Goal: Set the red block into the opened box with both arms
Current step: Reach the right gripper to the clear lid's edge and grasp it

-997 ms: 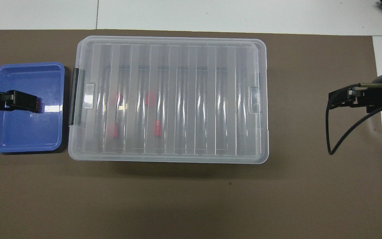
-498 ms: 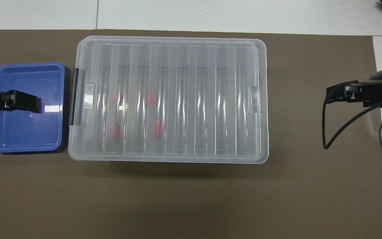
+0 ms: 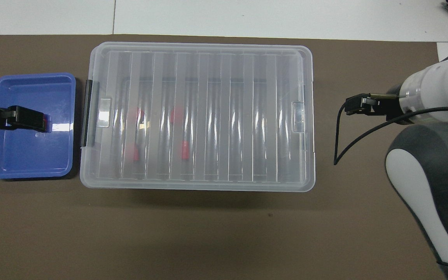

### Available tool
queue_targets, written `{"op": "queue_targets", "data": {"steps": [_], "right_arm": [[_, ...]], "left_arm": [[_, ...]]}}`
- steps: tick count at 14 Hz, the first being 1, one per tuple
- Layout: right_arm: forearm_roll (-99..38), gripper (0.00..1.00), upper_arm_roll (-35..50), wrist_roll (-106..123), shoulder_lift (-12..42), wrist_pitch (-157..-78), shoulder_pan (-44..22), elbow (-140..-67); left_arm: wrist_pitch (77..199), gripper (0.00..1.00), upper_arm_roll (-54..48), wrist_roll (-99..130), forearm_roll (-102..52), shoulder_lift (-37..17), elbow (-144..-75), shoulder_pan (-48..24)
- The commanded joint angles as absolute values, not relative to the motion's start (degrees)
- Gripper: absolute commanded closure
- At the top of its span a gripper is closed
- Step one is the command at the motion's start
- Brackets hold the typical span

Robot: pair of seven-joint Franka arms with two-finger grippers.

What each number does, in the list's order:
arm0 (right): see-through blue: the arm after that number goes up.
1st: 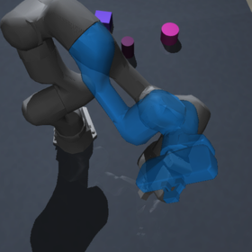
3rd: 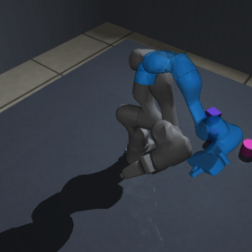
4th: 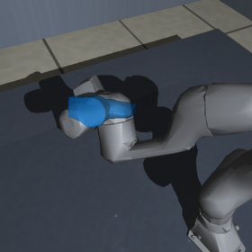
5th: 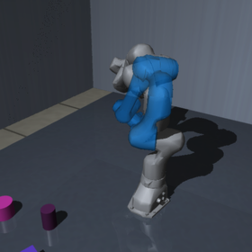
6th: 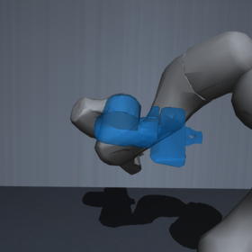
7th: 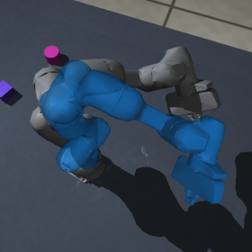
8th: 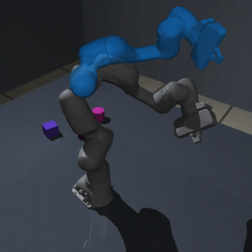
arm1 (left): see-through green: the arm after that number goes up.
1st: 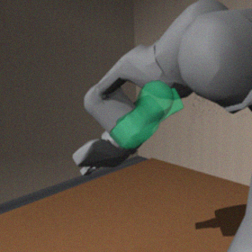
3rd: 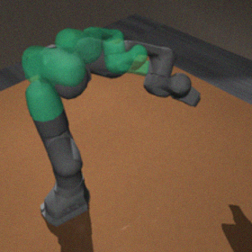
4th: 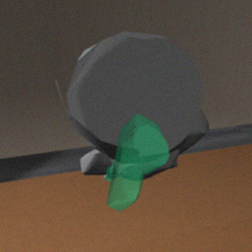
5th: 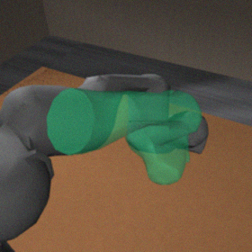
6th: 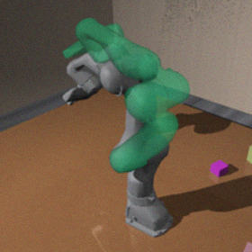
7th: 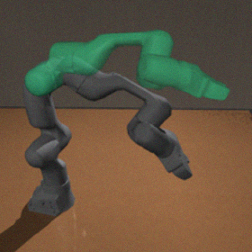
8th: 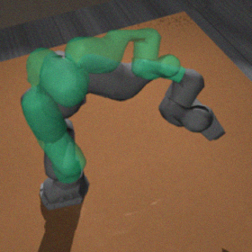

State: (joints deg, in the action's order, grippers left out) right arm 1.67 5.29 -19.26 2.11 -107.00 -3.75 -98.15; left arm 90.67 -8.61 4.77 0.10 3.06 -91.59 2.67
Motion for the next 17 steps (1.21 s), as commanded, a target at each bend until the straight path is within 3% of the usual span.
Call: {"op": "queue_targets", "data": {"steps": [1, 11, 17], "right_arm": [[2.11, 0.05, 5.54, -23.54, 3.51, -110.82, -5.7, -99.66], [5.62, 0.08, 5.54, -24.08, 9.31, -118.21, -8.88, -102.13], [7.38, 0.08, 5.54, -23.12, 9.49, -117.6, -9.32, -102.74]], "left_arm": [[91.14, 0.0, -8.79, 4.39, 0.53, 4.04, -92.9, 3.16], [91.14, 0.0, -8.79, 4.39, 0.44, 4.13, -93.16, 3.16], [91.14, 0.0, -8.79, 4.39, 0.44, 4.22, -93.16, 3.16]]}}
